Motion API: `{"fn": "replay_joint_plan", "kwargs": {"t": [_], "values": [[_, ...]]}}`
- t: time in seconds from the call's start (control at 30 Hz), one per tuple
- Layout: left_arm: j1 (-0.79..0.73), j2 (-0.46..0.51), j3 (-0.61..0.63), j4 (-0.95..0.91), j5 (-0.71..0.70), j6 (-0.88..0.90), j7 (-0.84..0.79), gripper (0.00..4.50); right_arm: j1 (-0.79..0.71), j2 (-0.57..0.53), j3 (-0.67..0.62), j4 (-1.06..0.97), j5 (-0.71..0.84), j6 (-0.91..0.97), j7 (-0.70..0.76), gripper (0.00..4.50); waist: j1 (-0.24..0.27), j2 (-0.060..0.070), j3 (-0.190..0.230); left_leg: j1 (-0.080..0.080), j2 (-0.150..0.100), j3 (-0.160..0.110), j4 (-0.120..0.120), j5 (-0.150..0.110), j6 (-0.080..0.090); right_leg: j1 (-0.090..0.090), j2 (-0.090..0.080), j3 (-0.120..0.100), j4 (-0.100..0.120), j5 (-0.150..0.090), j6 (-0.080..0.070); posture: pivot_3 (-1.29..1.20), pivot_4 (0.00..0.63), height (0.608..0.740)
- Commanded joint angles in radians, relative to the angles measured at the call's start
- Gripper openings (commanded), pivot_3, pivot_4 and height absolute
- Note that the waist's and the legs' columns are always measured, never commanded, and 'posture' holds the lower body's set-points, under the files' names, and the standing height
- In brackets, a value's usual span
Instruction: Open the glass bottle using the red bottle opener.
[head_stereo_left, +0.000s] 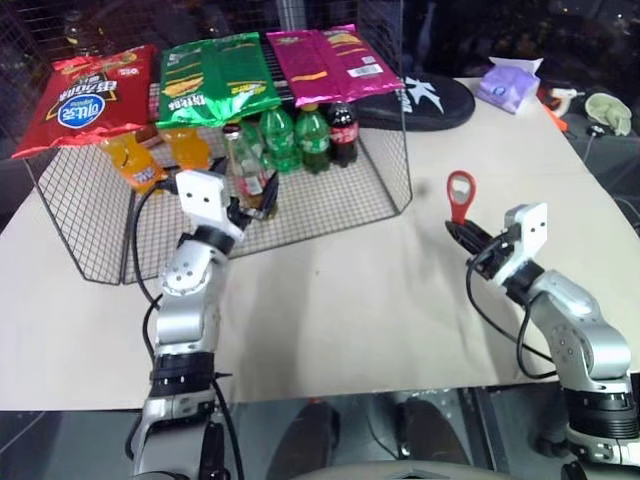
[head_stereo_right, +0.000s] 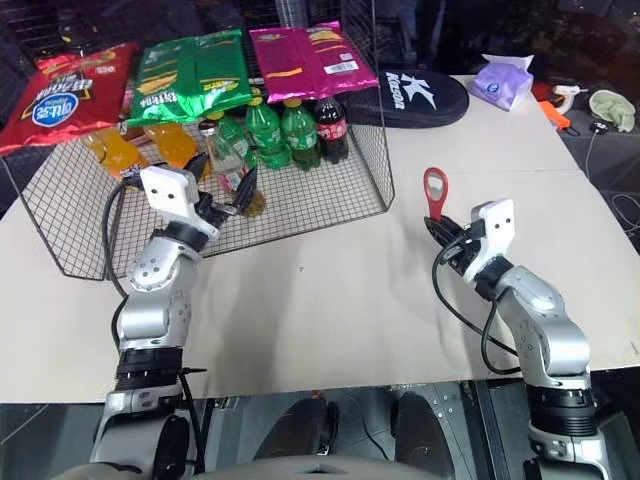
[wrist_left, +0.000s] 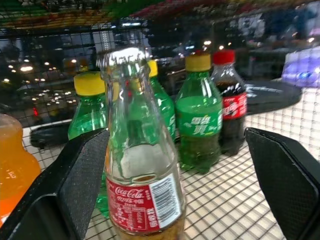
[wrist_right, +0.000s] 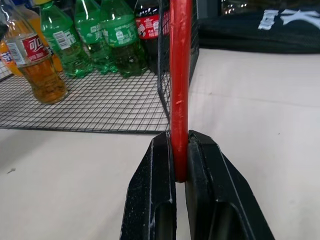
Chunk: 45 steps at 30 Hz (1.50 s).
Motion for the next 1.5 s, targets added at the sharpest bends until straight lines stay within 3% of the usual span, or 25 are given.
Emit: {"fn": "replay_joint_plan", "kwargs": {"t": [0.03, 0.87, 0.97, 1.03, 1.07, 1.27, 1.5], "values": [[-0.065, 0.012, 0.012, 0.077, 0.019, -0.053, 0.025, 4.46, -0.007, -0.001, 0.003, -0.024, -0.018, -0.048, 0.002, 0.00, 0.000, 0.000, 0.000, 0.000, 0.000, 0.000, 0.000, 0.000, 0.000, 0.000, 0.000, 0.000, 0.000, 0.000, 0.000, 0.00, 0.150, 0.740], [-0.213, 0.011, -0.026, 0.384, 0.048, -0.110, 0.018, 4.46, 0.047, -0.029, 0.073, -0.065, -0.131, -0.191, 0.038, 0.00, -0.001, 0.000, 0.000, 0.000, -0.001, 0.000, 0.000, 0.000, 0.000, 0.000, 0.000, 0.000, 0.000, 0.000, 0.000, 0.00, 0.150, 0.740], [-0.223, 0.013, -0.028, 0.405, 0.050, -0.125, 0.011, 3.73, 0.053, -0.029, 0.073, -0.064, -0.134, -0.194, 0.039, 0.00, -0.001, 0.000, 0.000, 0.000, -0.001, 0.000, 0.000, 0.000, 0.000, 0.000, 0.000, 0.000, 0.000, 0.000, 0.000, 0.00, 0.150, 0.740], [-0.225, 0.013, -0.028, 0.412, 0.050, -0.129, 0.008, 2.81, 0.055, -0.029, 0.073, -0.064, -0.135, -0.196, 0.040, 0.00, -0.001, 0.000, 0.000, 0.000, -0.001, 0.000, 0.000, 0.000, 0.000, 0.000, 0.000, 0.000, 0.001, 0.000, 0.000, 0.00, 0.150, 0.740], [-0.225, 0.013, -0.028, 0.413, 0.050, -0.131, 0.007, 2.66, 0.055, -0.028, 0.073, -0.064, -0.136, -0.197, 0.040, 0.00, -0.001, 0.000, 0.000, 0.000, -0.001, 0.000, 0.000, 0.000, 0.000, 0.000, 0.000, 0.000, 0.001, 0.000, 0.000, 0.00, 0.150, 0.740], [-0.193, 0.006, -0.031, 0.355, 0.003, -0.117, -0.056, 2.67, 0.055, -0.025, 0.075, -0.063, -0.143, -0.201, 0.041, 0.00, 0.000, 0.000, 0.000, 0.000, -0.001, 0.000, 0.001, 0.000, 0.000, 0.000, 0.000, 0.000, 0.001, 0.000, 0.000, 0.00, 0.150, 0.740], [-0.059, 0.009, -0.086, 0.065, -0.097, -0.024, -0.216, 2.67, 0.056, -0.031, 0.076, -0.056, -0.159, -0.227, 0.046, 0.00, -0.001, 0.000, 0.000, -0.001, 0.000, -0.001, 0.001, 0.000, 0.000, 0.000, 0.000, 0.000, 0.001, 0.000, 0.000, 0.00, 0.150, 0.740]]}}
